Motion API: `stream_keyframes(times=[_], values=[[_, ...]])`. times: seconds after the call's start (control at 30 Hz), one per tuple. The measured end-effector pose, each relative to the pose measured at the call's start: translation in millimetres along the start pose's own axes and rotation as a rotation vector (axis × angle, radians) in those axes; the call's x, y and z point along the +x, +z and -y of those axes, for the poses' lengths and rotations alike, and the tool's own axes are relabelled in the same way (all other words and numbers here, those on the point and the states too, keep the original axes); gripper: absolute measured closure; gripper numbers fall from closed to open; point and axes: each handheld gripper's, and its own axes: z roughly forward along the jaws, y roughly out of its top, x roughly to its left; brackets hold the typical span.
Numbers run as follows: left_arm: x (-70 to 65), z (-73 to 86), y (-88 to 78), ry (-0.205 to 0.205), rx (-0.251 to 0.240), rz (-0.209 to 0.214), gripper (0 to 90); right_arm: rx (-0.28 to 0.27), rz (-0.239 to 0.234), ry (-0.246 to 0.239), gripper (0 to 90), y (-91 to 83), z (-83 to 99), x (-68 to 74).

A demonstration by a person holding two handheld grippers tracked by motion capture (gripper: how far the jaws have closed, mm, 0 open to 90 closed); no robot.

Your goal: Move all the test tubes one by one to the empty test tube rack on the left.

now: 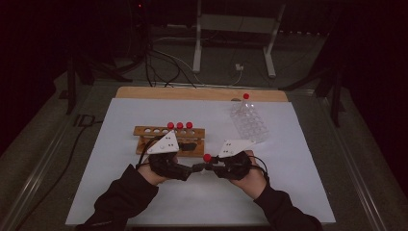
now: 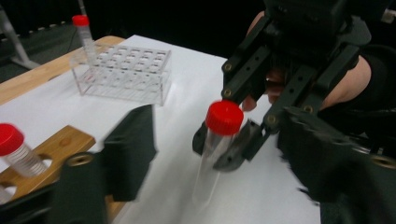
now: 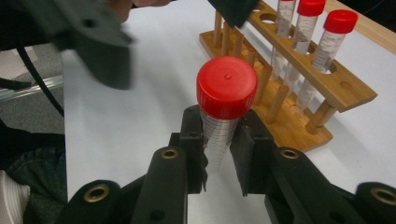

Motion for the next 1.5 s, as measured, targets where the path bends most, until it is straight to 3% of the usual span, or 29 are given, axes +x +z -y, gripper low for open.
stream_keyframes(times=[0.17,0.57,0.83,0.9,1.0,1.2,1.37,1.5], values=[[-1.5,-1.1,7.5,0.017,0.003,-0.002,46.6,0.000,-0.013,0.002,75.4,3.0,0.3,1.8],[-4.0,1.9,16.3,0.049,0.031,0.014,69.9,0.009,-0.015,0.007,75.4,4.4,-0.2,2.7],[-4.7,2.0,15.7,0.067,0.036,0.009,71.8,0.012,-0.016,0.006,75.2,5.2,0.4,2.5],[-2.6,2.0,13.5,0.049,0.019,0.007,72.0,0.005,-0.012,0.006,73.7,4.5,0.0,2.7],[0.3,0.1,8.8,0.044,0.009,-0.023,72.1,-0.004,0.016,0.006,58.3,3.3,0.0,2.1],[8.6,-4.4,-10.0,0.036,-0.017,-0.070,72.2,-0.033,0.039,0.033,43.1,-2.9,2.1,-2.4],[18.5,-5.9,-28.4,0.022,-0.034,-0.128,72.2,-0.063,0.075,0.078,18.8,-8.4,1.9,-5.3],[26.3,-5.9,-43.5,0.008,-0.044,-0.175,72.2,-0.084,0.104,0.109,7.9,-11.4,1.5,-7.2]])
